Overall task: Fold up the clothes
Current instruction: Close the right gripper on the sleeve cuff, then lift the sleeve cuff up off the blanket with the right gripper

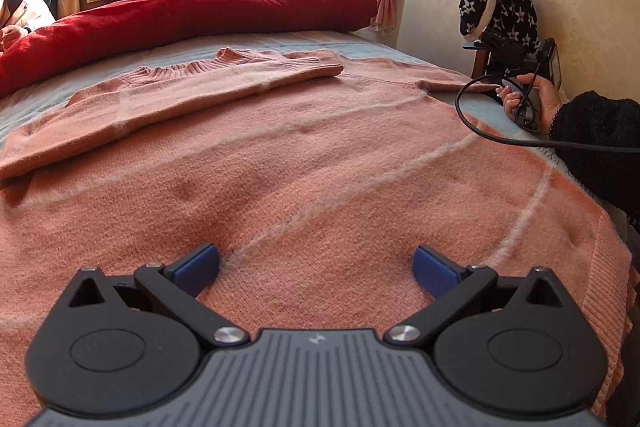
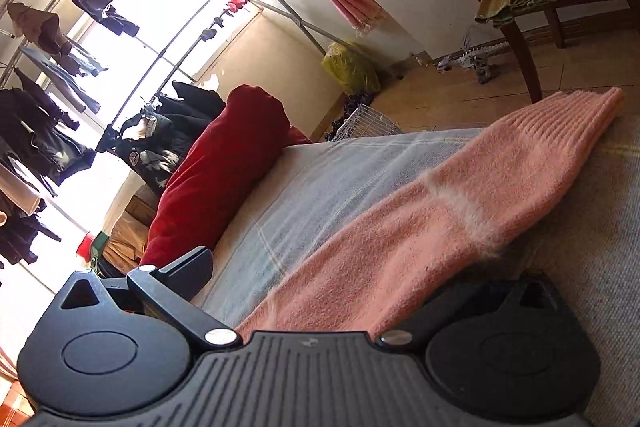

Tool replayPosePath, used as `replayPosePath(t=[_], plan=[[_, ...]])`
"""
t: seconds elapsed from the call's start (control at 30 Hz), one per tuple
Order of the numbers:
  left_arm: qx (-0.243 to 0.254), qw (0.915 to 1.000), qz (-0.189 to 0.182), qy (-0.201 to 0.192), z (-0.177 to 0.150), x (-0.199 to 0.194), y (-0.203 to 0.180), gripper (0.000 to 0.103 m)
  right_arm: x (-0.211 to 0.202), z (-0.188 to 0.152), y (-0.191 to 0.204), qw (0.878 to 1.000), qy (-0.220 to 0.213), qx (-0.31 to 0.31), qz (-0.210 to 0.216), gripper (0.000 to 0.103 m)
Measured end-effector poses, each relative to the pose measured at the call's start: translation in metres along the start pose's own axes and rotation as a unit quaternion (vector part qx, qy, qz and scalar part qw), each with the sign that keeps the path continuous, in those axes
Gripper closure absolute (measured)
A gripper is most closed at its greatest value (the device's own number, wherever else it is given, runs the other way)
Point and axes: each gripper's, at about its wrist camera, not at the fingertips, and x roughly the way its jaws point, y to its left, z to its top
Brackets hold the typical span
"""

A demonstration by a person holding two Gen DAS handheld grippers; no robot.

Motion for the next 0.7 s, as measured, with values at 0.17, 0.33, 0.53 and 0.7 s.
replayPosePath(t=[0.17, 0.33, 0.53, 0.7], plan=[[-0.001, 1.0000, -0.001, 0.000, 0.000, 0.000, 0.000, 0.001, -0.001, 0.005, 0.003, 1.000, 0.008, 0.009, 0.013, 0.000], [0.000, 1.0000, 0.001, 0.000, 0.000, 0.000, -0.001, 0.001, -0.009, 0.009, 0.012, 0.998, 0.016, 0.028, 0.050, 0.000], [-0.002, 1.0000, 0.003, -0.001, 0.002, -0.004, -0.001, 0.001, -0.019, 0.012, 0.043, 0.996, 0.018, 0.021, 0.089, 0.000], [-0.005, 0.9996, 0.020, -0.017, 0.009, -0.018, 0.003, 0.001, -0.026, 0.009, 0.078, 0.993, 0.036, 0.003, 0.113, 0.000]])
